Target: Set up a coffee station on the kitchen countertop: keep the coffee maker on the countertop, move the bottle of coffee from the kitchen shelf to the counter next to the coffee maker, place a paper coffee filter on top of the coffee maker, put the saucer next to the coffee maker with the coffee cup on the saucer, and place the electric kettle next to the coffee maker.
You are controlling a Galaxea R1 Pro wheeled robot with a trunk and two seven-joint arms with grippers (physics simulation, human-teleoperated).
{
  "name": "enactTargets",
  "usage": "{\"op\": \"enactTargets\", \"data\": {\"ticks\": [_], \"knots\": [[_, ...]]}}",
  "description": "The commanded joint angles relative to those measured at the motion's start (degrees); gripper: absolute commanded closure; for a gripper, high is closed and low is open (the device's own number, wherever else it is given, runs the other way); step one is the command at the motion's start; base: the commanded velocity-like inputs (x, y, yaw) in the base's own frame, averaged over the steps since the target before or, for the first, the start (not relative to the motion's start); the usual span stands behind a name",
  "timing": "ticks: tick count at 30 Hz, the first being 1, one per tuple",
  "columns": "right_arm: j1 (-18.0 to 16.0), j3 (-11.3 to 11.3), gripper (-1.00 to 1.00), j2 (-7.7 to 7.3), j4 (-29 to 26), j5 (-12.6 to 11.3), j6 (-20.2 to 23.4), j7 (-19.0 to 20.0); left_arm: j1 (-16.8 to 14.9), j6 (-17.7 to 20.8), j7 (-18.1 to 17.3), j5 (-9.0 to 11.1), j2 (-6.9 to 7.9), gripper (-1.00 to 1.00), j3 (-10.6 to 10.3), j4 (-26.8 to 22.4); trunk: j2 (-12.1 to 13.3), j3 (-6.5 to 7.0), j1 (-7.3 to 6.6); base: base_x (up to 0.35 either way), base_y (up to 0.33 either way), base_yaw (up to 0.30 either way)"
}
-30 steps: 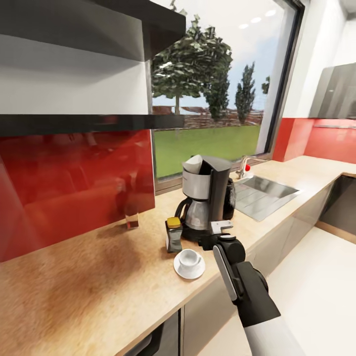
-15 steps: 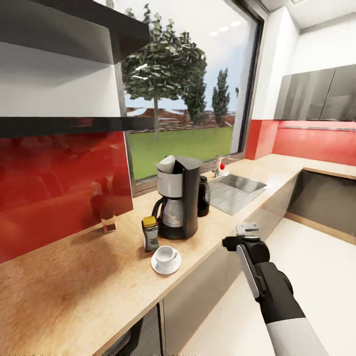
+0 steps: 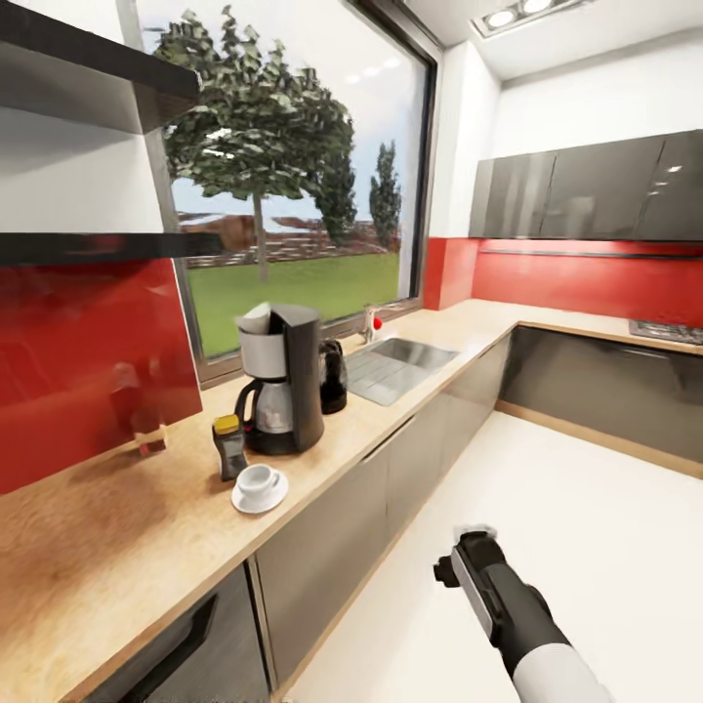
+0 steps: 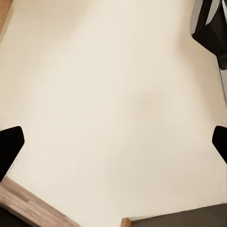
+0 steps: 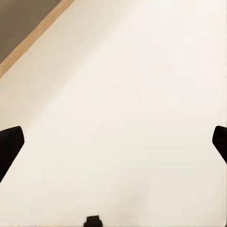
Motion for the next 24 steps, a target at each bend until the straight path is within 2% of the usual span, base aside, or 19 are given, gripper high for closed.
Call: {"op": "enactTargets", "data": {"ticks": [1,4,6,8,11,13,19,22,23,24], "knots": [[-0.1,0.3,-1.00,0.22,4.4,-0.1,-2.0,-0.2,0.0,-0.4,0.2,-0.6,0.01,-1.00,0.5,0.1,-0.1,-0.05,-0.01,-0.214,-0.160,-0.293],[-0.1,0.7,-1.00,1.59,17.3,-0.1,-9.9,0.0,0.0,-0.4,0.2,-0.6,0.01,-1.00,0.5,0.0,-0.1,0.01,-0.01,-0.101,-0.057,-0.293],[-0.1,0.8,-1.00,2.38,23.8,-0.1,-14.2,0.1,0.0,-0.4,0.1,-0.6,0.01,-1.00,0.5,0.0,-0.1,0.03,-0.01,-0.027,-0.015,-0.226],[-0.1,0.9,-1.00,4.04,36.5,0.0,-22.9,0.2,0.0,-0.4,0.1,-0.6,0.01,-1.00,0.5,-0.1,-0.1,0.04,-0.01,-0.007,-0.004,-0.057],[0.0,0.8,-1.00,4.67,44.6,0.1,-30.6,0.3,0.0,-0.4,0.1,-0.6,0.03,-1.00,0.4,-0.1,-0.1,0.04,-0.01,-0.002,-0.001,-0.017],[0.4,0.8,-1.00,4.73,46.6,0.2,-33.8,0.3,0.0,-0.7,0.1,-0.6,0.06,-1.00,0.4,-0.1,-0.1,0.04,-0.01,-0.001,0.000,-0.006],[7.0,0.8,-1.00,4.74,48.4,0.2,-40.8,1.0,-0.1,-1.3,0.0,-0.6,0.04,-1.00,0.4,-0.4,-0.1,0.04,-0.01,0.000,0.000,-0.001],[10.3,0.8,-1.00,4.80,48.5,0.2,-43.5,4.4,-0.1,-1.5,-0.3,-0.5,-0.04,-1.00,0.4,-0.7,-0.1,0.06,-0.01,0.000,0.000,-0.005],[11.8,0.8,-1.00,4.75,48.5,0.2,-44.3,6.5,-0.2,-1.5,-0.4,-0.5,-0.06,-1.00,0.4,-0.8,-0.1,0.09,-0.01,0.000,0.000,-0.077],[12.0,0.8,-1.00,4.71,48.5,0.2,-44.3,6.8,-0.2,-1.6,-0.5,-0.5,-0.07,-1.00,0.4,-0.8,-0.1,0.13,-0.01,0.000,0.000,-0.087]]}}
